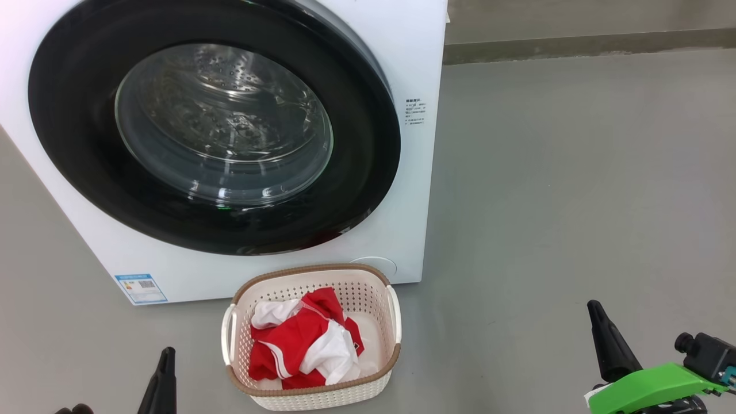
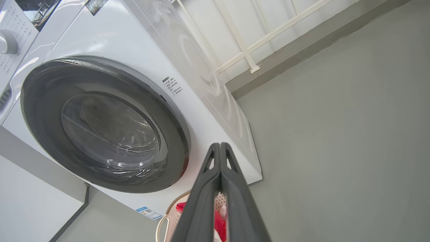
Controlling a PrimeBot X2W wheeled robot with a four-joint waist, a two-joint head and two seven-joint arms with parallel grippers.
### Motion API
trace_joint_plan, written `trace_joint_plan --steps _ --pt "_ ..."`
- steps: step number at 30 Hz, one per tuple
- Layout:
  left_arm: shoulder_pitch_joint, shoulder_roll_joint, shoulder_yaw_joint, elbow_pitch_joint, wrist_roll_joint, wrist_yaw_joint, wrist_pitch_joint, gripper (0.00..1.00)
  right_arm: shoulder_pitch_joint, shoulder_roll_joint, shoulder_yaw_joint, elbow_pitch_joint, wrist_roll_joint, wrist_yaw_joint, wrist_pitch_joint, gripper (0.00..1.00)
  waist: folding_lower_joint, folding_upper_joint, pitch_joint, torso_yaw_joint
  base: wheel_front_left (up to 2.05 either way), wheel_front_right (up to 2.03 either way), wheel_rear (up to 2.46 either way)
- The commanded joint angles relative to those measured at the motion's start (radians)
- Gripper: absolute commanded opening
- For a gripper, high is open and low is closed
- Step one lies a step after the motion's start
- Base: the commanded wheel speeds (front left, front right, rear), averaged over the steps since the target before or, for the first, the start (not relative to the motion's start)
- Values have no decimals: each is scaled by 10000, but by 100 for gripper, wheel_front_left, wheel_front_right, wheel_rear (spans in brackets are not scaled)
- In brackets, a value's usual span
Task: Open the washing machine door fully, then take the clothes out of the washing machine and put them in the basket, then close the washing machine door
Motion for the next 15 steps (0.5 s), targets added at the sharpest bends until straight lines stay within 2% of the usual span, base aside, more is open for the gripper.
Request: trace_joint_plan --steps 1,15 --pt "-506 121 177 -208 -274 2 71 0 -495 -76 -49 -293 353 -3 78 0 -1 0 7 3 0 0 0" --pt "-709 91 213 -83 -1804 3 475 0 -629 -46 -195 -313 1815 -5 491 0 -1 0 101 36 0 0 0"
